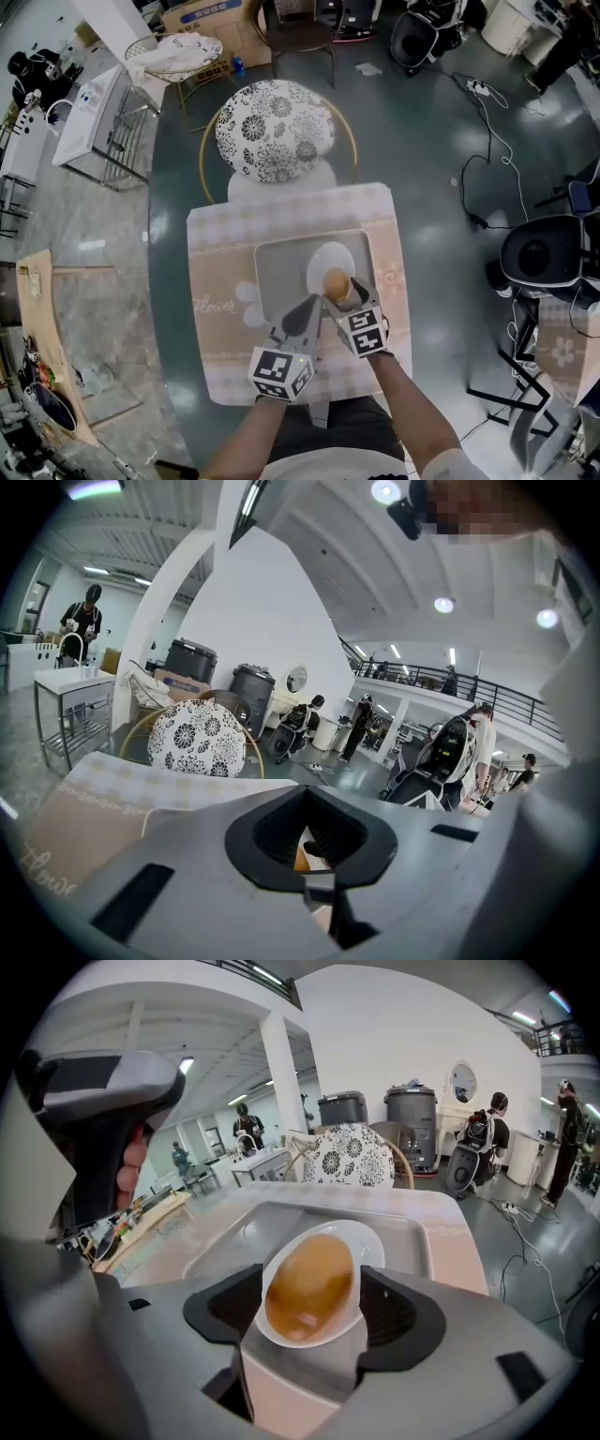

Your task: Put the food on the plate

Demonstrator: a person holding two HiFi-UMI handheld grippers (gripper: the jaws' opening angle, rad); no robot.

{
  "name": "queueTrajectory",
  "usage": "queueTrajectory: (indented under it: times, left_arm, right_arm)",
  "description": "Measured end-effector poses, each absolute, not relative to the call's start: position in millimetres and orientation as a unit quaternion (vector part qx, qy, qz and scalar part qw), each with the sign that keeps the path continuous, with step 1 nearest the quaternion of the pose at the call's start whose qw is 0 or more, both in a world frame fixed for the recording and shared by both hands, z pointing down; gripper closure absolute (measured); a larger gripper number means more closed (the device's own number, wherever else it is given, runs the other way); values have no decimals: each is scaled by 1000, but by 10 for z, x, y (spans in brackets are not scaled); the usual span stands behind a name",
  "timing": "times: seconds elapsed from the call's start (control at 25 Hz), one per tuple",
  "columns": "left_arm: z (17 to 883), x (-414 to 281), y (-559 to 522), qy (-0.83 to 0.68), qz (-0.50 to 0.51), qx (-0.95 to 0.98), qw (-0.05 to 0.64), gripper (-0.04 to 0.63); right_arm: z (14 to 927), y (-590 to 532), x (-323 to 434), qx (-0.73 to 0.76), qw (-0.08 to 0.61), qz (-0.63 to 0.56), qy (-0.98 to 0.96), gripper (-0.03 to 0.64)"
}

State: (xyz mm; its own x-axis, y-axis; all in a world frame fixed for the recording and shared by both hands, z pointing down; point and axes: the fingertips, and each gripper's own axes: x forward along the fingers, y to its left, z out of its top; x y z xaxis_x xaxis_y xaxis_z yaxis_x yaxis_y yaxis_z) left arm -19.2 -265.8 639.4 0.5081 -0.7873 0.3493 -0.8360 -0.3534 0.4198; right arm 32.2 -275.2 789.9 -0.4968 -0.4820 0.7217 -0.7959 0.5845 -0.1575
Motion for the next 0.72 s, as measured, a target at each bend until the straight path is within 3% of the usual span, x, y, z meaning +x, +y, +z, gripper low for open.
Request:
queueTrajectory:
  times: [0.72]
  left_arm:
    - [5861,-204,-2380,-480,57,836,260,592]
  right_arm:
    - [6582,-2617,299,409,193,247,-857,346]
